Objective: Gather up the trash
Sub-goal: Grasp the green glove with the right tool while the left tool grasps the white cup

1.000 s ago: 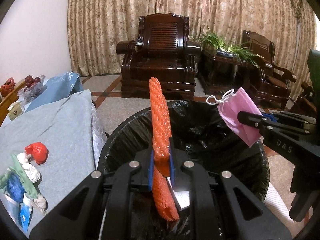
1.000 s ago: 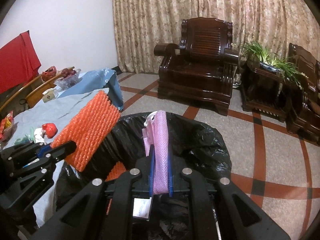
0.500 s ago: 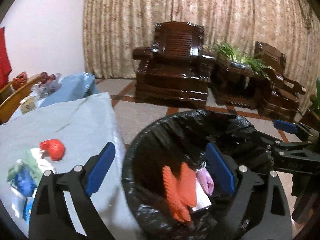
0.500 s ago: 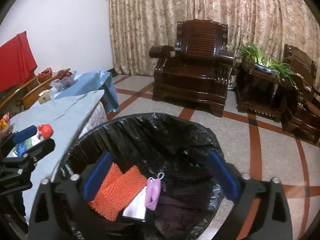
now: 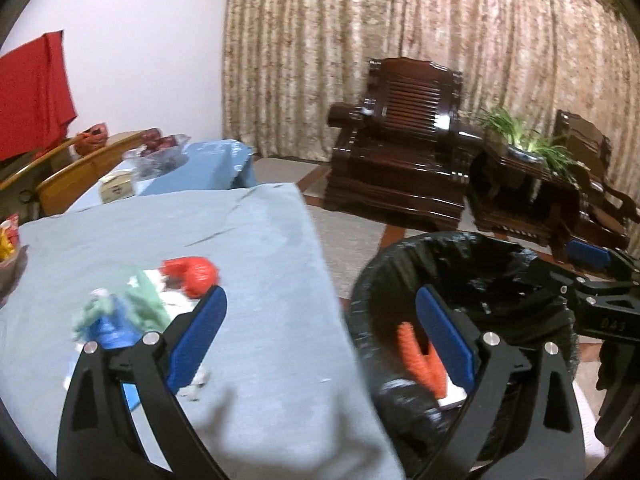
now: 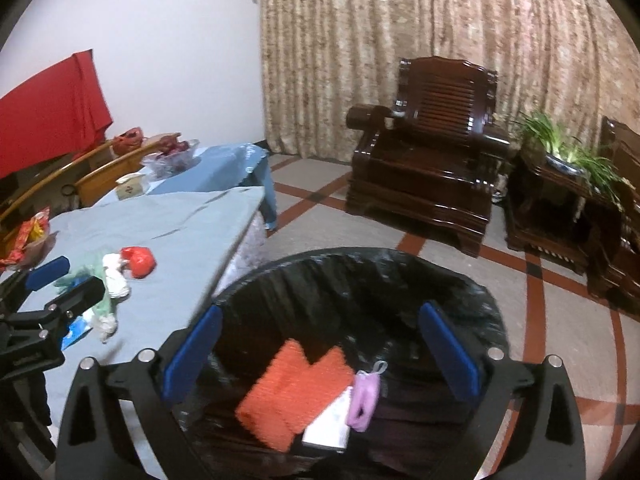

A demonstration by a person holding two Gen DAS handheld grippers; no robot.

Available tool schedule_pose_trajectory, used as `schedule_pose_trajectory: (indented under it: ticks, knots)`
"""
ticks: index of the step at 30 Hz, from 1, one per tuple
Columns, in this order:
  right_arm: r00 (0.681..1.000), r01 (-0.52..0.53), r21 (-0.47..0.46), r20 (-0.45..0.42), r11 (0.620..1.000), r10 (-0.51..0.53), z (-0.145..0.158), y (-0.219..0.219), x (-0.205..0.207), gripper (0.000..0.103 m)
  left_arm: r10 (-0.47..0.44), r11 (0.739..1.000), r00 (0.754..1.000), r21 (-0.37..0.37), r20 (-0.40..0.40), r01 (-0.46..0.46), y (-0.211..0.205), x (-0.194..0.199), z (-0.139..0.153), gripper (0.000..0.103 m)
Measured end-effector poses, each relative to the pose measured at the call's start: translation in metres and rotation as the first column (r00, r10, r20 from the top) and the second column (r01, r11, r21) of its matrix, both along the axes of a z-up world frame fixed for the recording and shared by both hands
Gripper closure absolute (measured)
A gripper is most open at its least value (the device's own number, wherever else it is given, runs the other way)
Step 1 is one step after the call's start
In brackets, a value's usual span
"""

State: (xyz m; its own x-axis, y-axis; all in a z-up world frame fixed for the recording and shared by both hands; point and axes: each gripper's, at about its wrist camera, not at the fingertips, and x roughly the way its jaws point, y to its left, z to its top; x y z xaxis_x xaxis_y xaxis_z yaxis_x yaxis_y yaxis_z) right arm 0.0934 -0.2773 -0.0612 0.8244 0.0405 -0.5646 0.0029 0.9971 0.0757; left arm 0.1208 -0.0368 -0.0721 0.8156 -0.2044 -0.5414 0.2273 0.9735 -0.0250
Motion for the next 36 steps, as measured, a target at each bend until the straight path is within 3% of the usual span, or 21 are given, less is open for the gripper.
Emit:
schedule_pose_trajectory:
  ticks: [17,30,33,36]
  knots:
    - [0.973,-0.226,0.003,0.040,0.974,0.226,-0.011,0.135,0.030,0.006,0.226,0.970,0.974,0.095,0.008,-0.225,0.140,-0.013,-0.007,0.010]
    - [0.952,-0.307,0.029,-0.004,0.951,0.307,-0.044,0.203,0.051,0.010,0.289,0.954,0.952,0.115,-0.097,-0.278,0.199,-0.005,-0.058,0.010]
    - [0.948,-0.316,0.024,-0.024,0.949,0.316,-0.054,0.214,0.054,0.011,0.302,0.951,0.945,0.114,-0.128,-0.289,0.212,-0.001,-0.071,0.020]
    - [0.944,-0.328,0.014,-0.040,0.945,0.328,-0.061,0.224,0.057,0.012,0.311,0.948,0.937,0.115,-0.157,-0.295,0.223,0.002,-0.084,0.022]
